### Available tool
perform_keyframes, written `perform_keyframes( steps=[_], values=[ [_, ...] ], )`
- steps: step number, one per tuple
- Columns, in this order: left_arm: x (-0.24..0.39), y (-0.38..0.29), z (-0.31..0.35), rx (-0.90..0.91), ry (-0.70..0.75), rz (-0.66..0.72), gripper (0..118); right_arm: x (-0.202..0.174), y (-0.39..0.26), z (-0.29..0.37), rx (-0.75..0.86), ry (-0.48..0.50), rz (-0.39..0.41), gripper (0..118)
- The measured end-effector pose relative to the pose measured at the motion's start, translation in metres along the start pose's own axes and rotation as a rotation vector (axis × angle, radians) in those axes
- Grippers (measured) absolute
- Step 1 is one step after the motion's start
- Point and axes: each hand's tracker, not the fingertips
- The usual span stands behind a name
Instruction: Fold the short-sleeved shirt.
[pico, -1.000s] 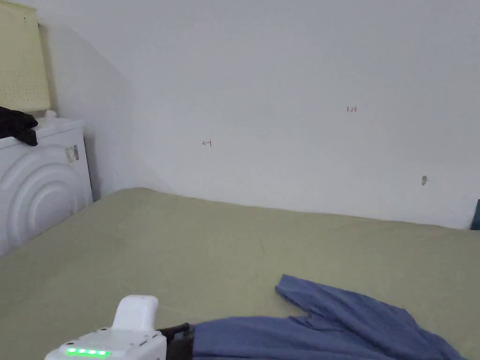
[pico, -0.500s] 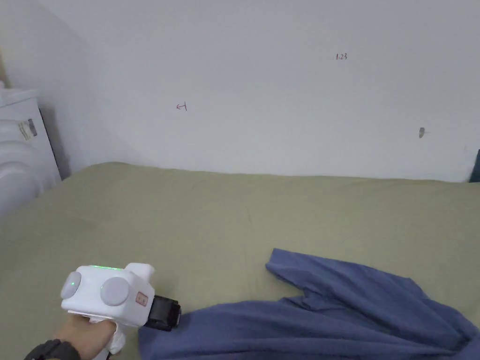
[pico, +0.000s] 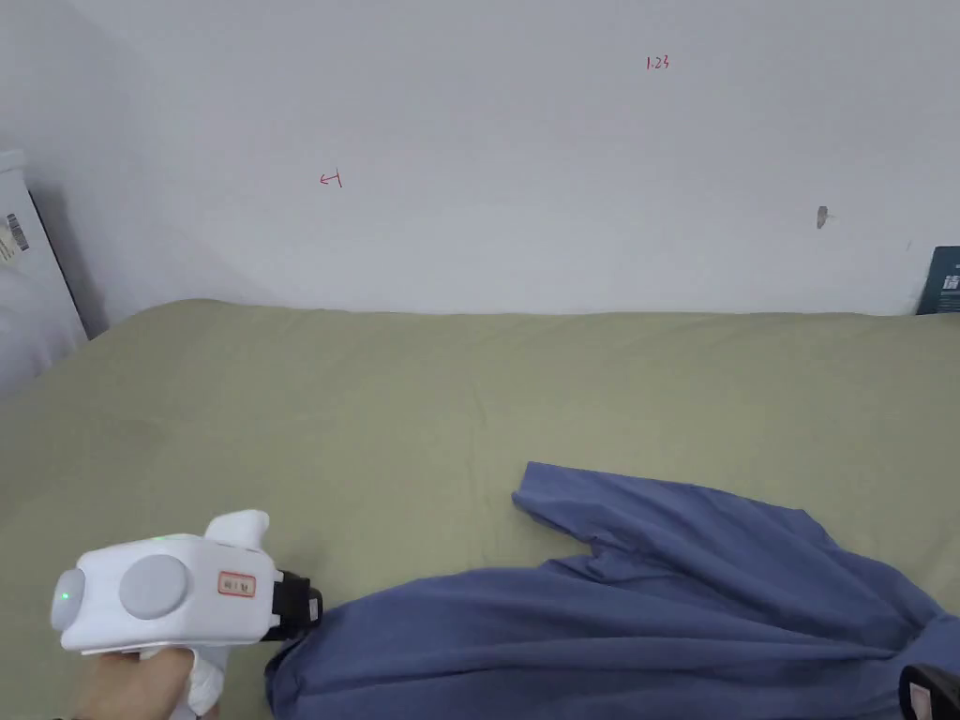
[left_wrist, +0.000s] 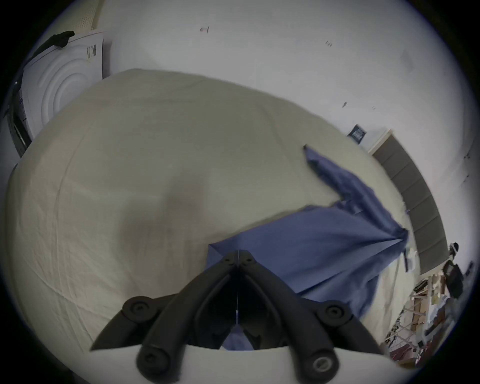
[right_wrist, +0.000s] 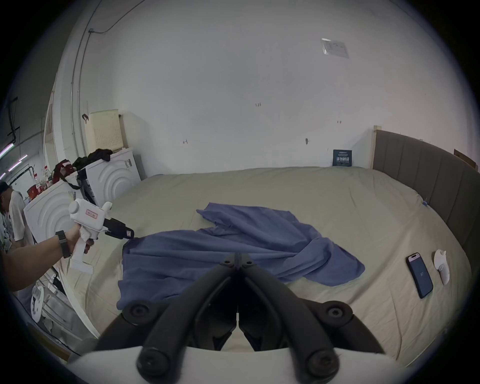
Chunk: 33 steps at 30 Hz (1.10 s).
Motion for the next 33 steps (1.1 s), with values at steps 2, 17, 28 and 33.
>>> perform_keyframes(
  steps=[2, 17, 28, 33],
  values=[
    [0.024, -0.001, 0.023, 0.041, -0.035, -0.027, 0, 0.007, 0.002, 0.001, 0.013, -0.007, -0.009, 2],
    [0.052, 0.008, 0.037, 0.068, -0.087, -0.134, 0, 0.124, 0.006, -0.046, -0.141, -0.347, -0.208, 35],
    [0.056, -0.013, 0.017, 0.033, -0.057, -0.125, 0, 0.166, 0.007, -0.170, -0.402, -0.193, -0.283, 100],
    [0.052, -0.015, 0.006, 0.087, 0.042, -0.179, 0, 0.150, 0.002, -0.204, -0.486, -0.271, -0.260, 62]
  ],
)
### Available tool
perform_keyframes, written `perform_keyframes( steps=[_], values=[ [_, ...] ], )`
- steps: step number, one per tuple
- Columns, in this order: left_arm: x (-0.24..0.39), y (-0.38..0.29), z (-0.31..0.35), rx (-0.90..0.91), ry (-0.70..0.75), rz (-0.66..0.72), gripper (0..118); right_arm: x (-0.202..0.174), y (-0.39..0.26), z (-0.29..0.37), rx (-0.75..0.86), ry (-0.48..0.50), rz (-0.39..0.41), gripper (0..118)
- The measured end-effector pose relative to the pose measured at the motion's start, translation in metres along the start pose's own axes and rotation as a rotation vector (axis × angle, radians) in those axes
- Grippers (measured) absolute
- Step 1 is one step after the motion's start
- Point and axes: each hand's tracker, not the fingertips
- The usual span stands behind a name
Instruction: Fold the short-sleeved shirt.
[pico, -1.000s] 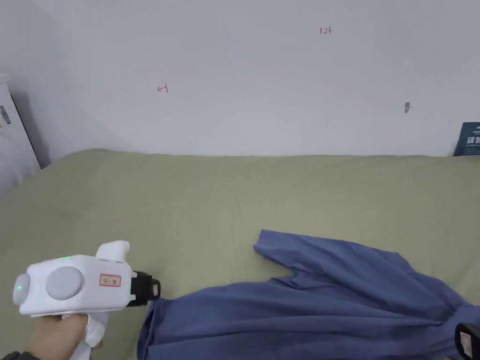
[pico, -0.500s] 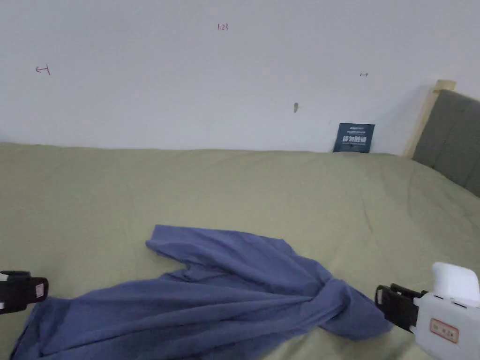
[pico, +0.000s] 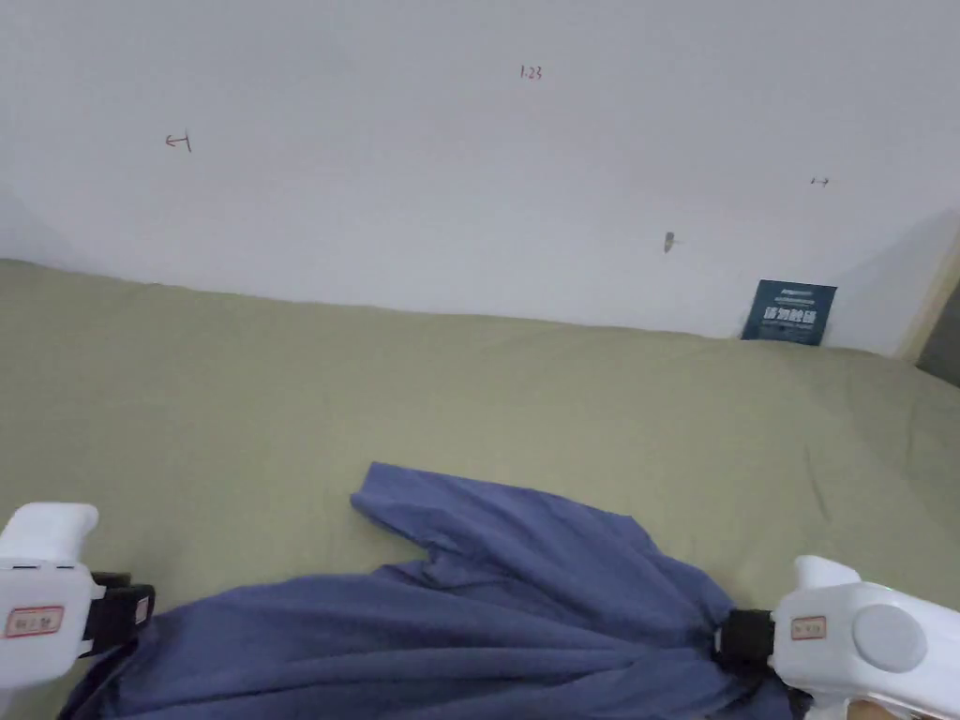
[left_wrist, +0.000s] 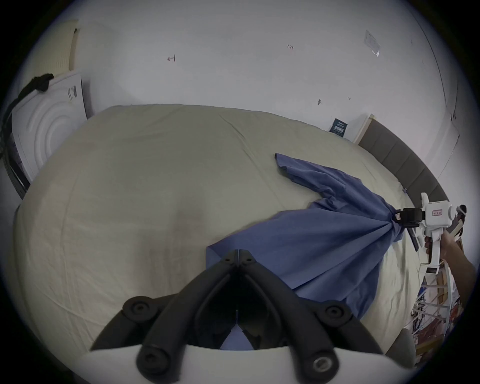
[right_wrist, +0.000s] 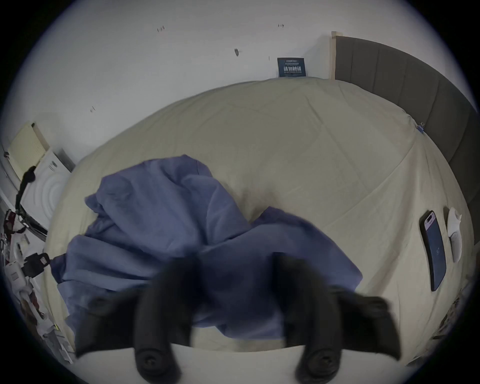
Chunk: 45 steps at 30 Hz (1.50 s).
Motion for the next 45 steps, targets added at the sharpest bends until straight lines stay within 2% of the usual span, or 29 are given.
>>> perform_keyframes(
  steps=[1, 2, 4, 12, 16, 22, 34, 45],
  values=[
    [-0.002, 0.001, -0.002, -0.012, -0.008, 0.010, 0, -0.004, 0.000, -0.002, -0.010, -0.005, 0.016, 32],
    [-0.004, 0.002, -0.004, -0.016, -0.004, 0.026, 0, -0.007, 0.000, 0.000, -0.002, -0.002, 0.010, 15],
    [-0.009, 0.002, -0.004, -0.018, -0.024, 0.045, 0, -0.013, 0.001, 0.007, 0.024, -0.025, 0.024, 13],
    [-0.014, 0.017, 0.014, 0.037, -0.045, 0.068, 0, -0.022, 0.015, 0.050, 0.172, 0.065, 0.080, 12],
    [-0.012, 0.031, 0.028, 0.092, -0.075, 0.084, 0, -0.036, 0.030, 0.070, 0.250, 0.111, 0.143, 12],
    [-0.009, 0.064, 0.051, 0.184, -0.102, 0.088, 0, -0.064, 0.056, 0.098, 0.355, 0.185, 0.192, 12],
    [-0.002, 0.144, 0.109, 0.354, -0.164, 0.090, 0, -0.103, 0.111, 0.148, 0.486, 0.228, 0.215, 12],
    [0.009, 0.212, 0.136, 0.440, -0.122, 0.015, 0, -0.134, 0.175, 0.171, 0.604, 0.234, 0.235, 12]
  ],
)
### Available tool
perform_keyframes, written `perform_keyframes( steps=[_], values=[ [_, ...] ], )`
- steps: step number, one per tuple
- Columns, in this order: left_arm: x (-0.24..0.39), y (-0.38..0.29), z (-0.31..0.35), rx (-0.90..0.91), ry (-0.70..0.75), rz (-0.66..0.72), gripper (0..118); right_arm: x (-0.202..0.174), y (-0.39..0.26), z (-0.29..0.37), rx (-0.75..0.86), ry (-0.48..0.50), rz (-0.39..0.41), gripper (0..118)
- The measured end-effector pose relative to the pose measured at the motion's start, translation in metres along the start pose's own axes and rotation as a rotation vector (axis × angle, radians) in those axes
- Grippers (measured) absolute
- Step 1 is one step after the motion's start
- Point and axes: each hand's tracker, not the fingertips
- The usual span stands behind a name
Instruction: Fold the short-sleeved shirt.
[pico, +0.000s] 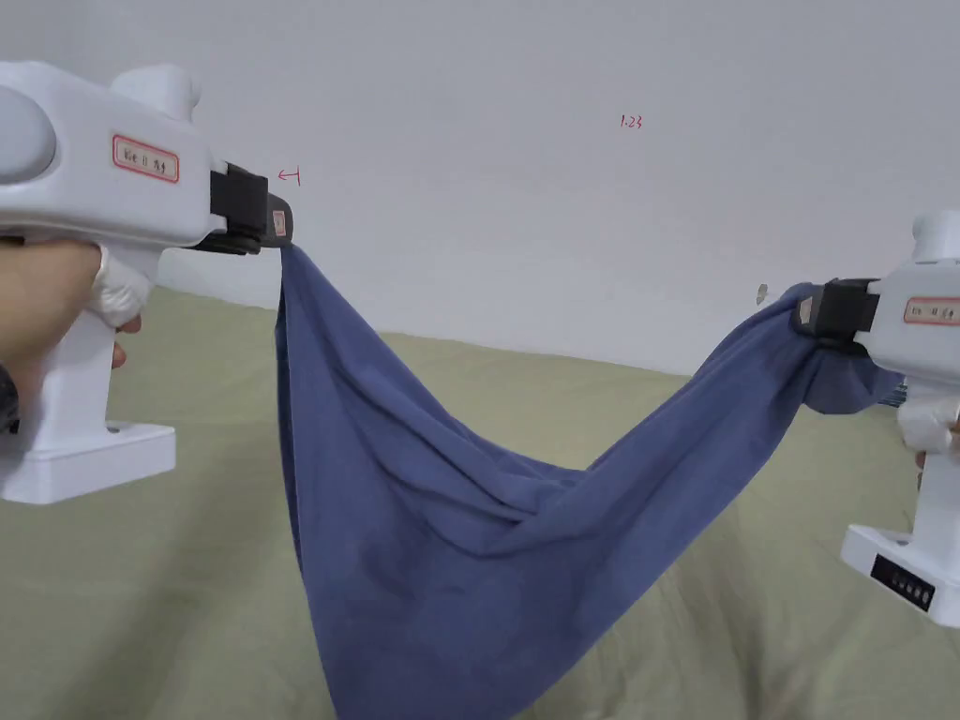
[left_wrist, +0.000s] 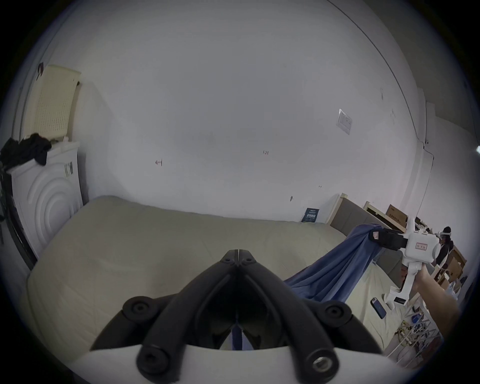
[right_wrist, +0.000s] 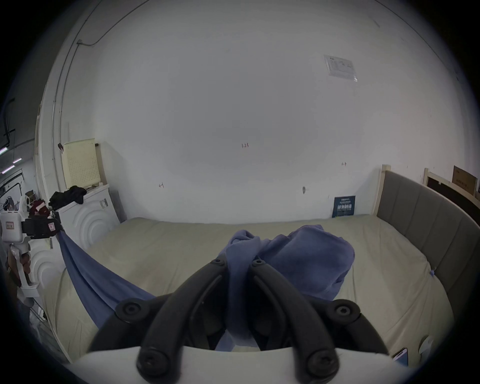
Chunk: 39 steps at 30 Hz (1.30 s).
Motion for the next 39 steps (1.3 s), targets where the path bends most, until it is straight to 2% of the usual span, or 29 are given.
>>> perform_keyframes(
  steps=[4, 11, 17, 21, 25, 30, 32, 39],
  values=[
    [0.008, 0.022, 0.002, 0.041, 0.029, -0.009, 0, -0.001, 0.026, -0.017, 0.031, -0.020, 0.013, 12],
    [-0.008, 0.051, -0.012, 0.079, 0.087, -0.022, 0, 0.001, 0.063, -0.048, 0.100, -0.038, -0.013, 12],
    [-0.019, 0.061, -0.026, 0.119, 0.102, -0.002, 0, 0.001, 0.070, -0.083, 0.125, -0.022, -0.075, 12],
    [-0.030, 0.058, -0.034, 0.118, 0.119, 0.014, 0, -0.001, 0.063, -0.100, 0.105, -0.037, -0.062, 12],
    [-0.038, 0.039, -0.034, 0.105, 0.094, 0.043, 0, 0.001, 0.049, -0.098, 0.088, -0.004, -0.068, 12],
    [-0.041, -0.004, -0.019, 0.049, 0.075, 0.012, 0, 0.009, 0.017, -0.077, 0.052, 0.011, -0.007, 12],
    [-0.060, -0.016, -0.022, 0.034, 0.059, 0.009, 0, 0.018, -0.003, -0.065, 0.040, 0.019, -0.014, 12],
    [-0.064, -0.090, 0.016, -0.057, 0.008, 0.006, 0, 0.047, -0.081, -0.019, -0.056, 0.020, -0.049, 12]
  ],
)
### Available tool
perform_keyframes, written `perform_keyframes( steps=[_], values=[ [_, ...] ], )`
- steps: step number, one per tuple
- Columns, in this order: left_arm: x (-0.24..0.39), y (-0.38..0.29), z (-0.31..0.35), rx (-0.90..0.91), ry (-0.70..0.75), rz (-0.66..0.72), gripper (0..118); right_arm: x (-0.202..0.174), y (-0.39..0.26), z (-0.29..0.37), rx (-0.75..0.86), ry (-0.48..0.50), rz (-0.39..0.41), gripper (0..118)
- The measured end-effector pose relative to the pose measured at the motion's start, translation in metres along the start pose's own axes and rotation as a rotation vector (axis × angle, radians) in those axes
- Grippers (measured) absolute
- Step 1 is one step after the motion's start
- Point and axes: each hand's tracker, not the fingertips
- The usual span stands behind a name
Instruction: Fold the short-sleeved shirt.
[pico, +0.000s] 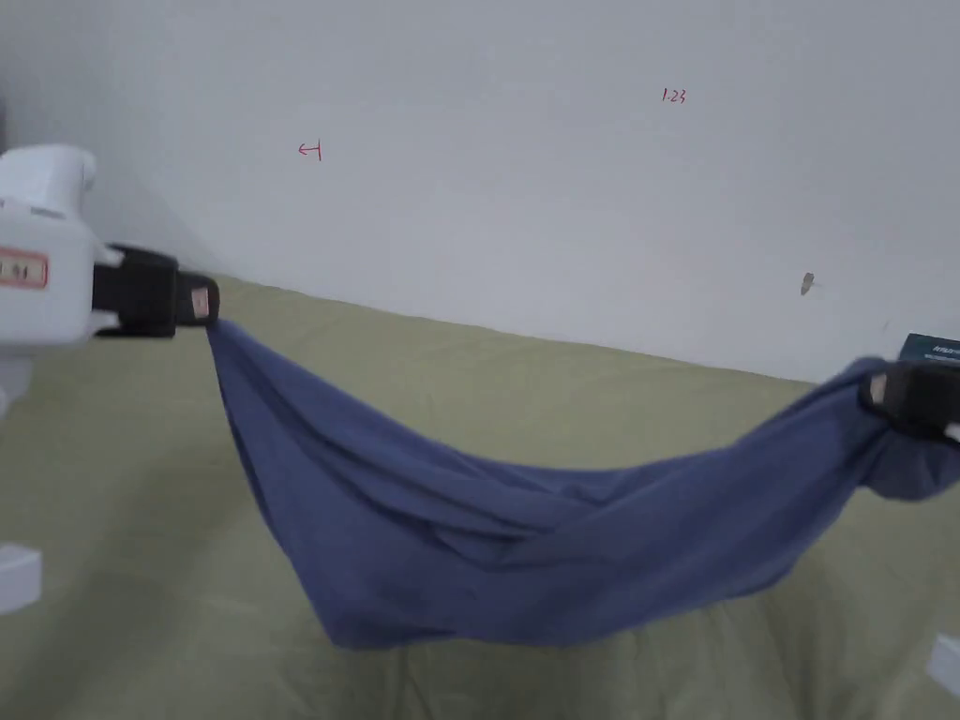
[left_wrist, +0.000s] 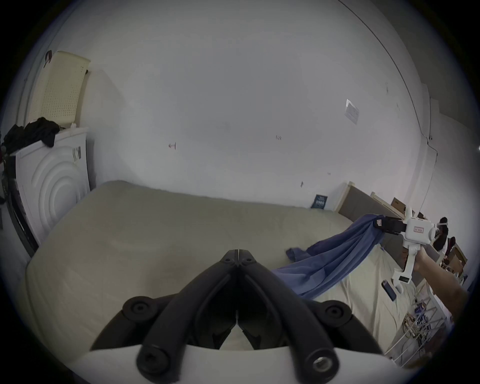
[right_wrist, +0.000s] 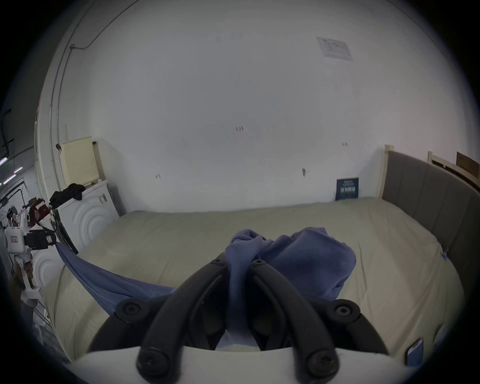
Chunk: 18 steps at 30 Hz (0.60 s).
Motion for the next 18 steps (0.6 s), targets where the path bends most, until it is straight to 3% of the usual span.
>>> perform_keyframes(
  steps=[13, 18],
  values=[
    [-0.002, -0.164, 0.060, -0.210, 0.002, 0.198, 0, 0.049, -0.133, 0.064, -0.211, -0.077, -0.177, 12],
    [-0.001, -0.202, 0.078, -0.346, 0.016, 0.249, 0, 0.057, -0.167, 0.085, -0.274, -0.144, -0.189, 12]
  ],
)
